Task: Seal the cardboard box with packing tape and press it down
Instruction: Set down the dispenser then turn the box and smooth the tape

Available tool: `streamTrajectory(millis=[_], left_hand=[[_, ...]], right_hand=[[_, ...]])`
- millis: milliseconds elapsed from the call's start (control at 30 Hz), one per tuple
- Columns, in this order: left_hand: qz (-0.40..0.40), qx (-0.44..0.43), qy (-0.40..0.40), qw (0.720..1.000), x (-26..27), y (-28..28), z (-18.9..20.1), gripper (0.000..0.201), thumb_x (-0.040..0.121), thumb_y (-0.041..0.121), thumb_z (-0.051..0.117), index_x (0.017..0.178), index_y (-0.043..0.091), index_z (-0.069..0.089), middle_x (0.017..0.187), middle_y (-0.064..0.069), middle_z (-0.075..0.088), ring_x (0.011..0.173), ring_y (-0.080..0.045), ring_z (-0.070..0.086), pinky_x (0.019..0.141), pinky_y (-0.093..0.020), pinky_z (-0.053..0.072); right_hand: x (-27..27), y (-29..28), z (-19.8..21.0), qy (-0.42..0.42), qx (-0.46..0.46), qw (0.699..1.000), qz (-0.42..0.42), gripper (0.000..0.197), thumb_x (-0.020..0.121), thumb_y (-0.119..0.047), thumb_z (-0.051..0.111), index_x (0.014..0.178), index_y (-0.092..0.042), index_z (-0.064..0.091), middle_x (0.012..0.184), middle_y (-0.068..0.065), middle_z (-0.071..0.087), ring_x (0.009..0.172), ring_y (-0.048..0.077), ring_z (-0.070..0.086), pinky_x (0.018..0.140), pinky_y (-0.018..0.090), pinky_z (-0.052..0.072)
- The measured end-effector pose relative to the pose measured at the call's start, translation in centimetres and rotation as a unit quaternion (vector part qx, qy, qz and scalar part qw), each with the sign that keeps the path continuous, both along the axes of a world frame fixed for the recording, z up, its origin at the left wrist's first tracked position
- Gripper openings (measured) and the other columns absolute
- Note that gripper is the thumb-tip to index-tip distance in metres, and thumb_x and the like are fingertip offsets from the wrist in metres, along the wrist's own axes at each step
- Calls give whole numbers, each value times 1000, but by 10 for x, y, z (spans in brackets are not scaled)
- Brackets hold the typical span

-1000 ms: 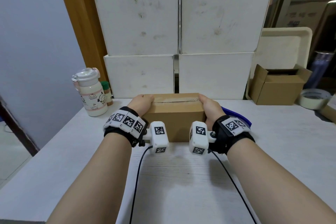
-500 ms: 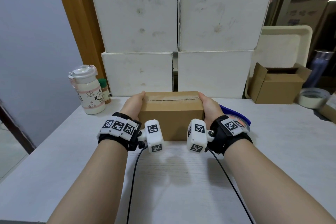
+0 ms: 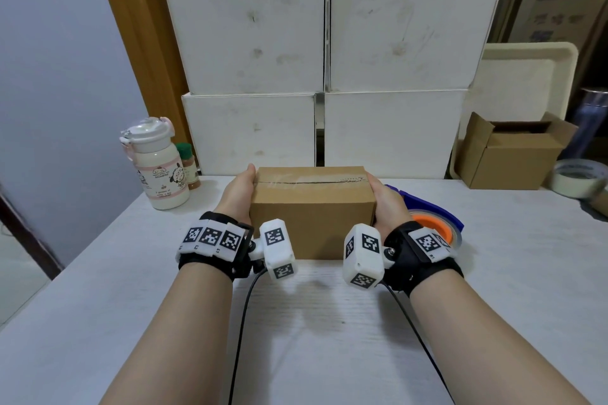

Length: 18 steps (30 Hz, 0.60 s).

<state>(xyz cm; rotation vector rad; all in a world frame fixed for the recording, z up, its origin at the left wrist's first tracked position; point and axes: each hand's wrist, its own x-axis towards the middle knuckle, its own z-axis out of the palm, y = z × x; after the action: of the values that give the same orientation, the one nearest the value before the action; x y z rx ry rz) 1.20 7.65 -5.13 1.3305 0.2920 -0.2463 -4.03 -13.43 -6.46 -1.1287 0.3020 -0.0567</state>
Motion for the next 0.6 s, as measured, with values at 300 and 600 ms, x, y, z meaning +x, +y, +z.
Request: streamTrajectory(millis=[300, 600], left_hand=[[5, -28, -7, 1000, -6, 2, -1, 48, 93, 50, 43, 118, 14, 61, 117, -13, 67, 107, -31, 65, 98, -45, 48], [-25, -57, -11, 998, -8, 0, 1, 52, 99, 51, 29, 103, 11, 61, 100, -12, 68, 87, -25, 64, 76, -35, 50]], right_hand=[[-2, 2, 0, -5, -38, 999, -13, 29, 99, -21, 46, 126, -15, 57, 112, 8, 66, 91, 19, 62, 77, 31, 57], [-7, 6, 3, 35, -9, 999, -40, 29, 94, -33, 54, 114, -15, 67, 114, 15, 69, 100, 32, 66, 90, 49, 53]])
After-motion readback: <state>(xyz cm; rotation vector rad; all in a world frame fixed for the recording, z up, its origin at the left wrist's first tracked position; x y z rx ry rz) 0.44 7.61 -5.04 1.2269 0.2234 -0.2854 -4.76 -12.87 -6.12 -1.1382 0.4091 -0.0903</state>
